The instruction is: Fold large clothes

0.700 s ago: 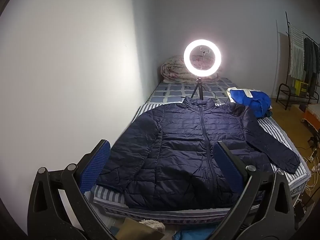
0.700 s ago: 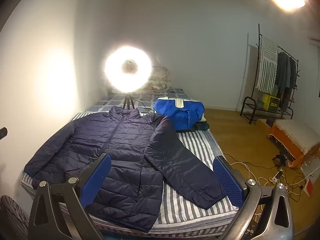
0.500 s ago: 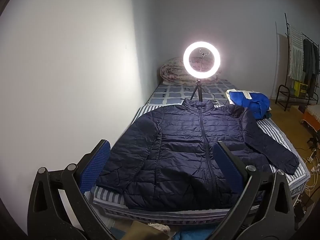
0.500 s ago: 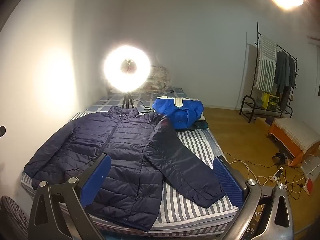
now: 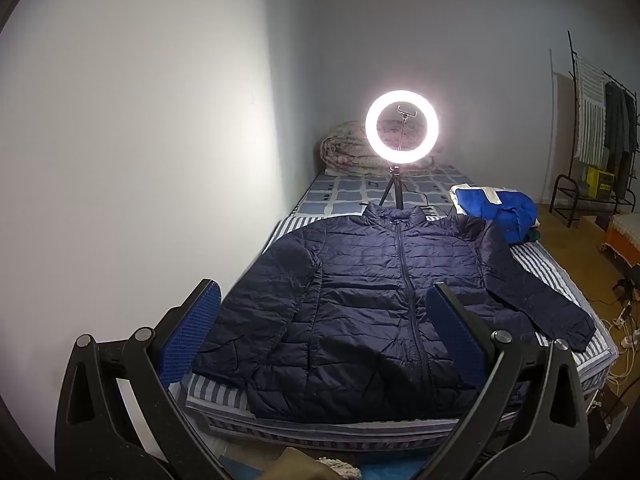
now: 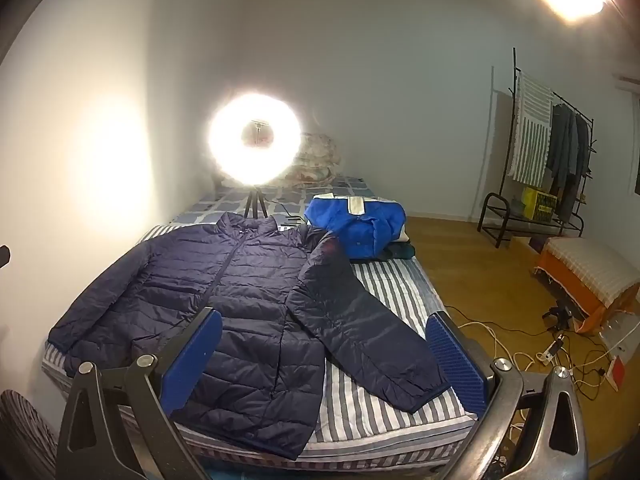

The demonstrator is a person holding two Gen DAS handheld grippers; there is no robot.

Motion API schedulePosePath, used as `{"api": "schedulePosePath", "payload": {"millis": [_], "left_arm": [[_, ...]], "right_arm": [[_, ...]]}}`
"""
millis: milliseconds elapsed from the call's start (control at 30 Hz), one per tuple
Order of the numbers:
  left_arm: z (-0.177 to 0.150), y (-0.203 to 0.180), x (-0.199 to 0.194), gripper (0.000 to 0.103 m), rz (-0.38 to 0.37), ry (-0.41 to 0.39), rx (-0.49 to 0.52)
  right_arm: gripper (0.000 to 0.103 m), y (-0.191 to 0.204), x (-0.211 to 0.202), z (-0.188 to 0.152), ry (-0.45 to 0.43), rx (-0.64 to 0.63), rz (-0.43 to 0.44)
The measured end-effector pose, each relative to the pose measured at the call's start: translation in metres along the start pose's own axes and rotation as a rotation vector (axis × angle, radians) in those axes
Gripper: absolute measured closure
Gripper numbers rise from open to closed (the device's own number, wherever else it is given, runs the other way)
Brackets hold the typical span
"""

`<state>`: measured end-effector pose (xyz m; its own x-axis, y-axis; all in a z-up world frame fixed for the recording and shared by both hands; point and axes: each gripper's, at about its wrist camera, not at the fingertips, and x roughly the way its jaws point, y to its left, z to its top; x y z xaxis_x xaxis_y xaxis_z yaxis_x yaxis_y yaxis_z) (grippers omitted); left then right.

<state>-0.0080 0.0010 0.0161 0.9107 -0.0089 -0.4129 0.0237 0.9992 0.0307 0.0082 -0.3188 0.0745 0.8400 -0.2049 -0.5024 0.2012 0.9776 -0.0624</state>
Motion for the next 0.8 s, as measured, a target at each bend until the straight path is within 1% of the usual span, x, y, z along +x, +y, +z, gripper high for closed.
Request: {"api": "schedulePosePath", "payload": {"millis": [133, 600, 800], "left_arm": [[0.0027, 0.0001, -0.0005, 0.000, 0.001, -0.002, -0.004], [-0.0006, -0.0005, -0.0024, 0.000, -0.005, -0.009, -0.002], [0.0051, -0.0026, -0.0028, 0.000, -0.003, -0.023, 0.005]], "right_arm": [[0.000, 0.0055, -0.0065, 0.0005, -0.007, 0.005, -0.007], [0.000, 0.0033, -0.0047, 0.0019, -0.008, 0.005, -0.009], [0.000, 0.0040, -0.0039, 0.0019, -0.014, 0.008, -0.012]]}}
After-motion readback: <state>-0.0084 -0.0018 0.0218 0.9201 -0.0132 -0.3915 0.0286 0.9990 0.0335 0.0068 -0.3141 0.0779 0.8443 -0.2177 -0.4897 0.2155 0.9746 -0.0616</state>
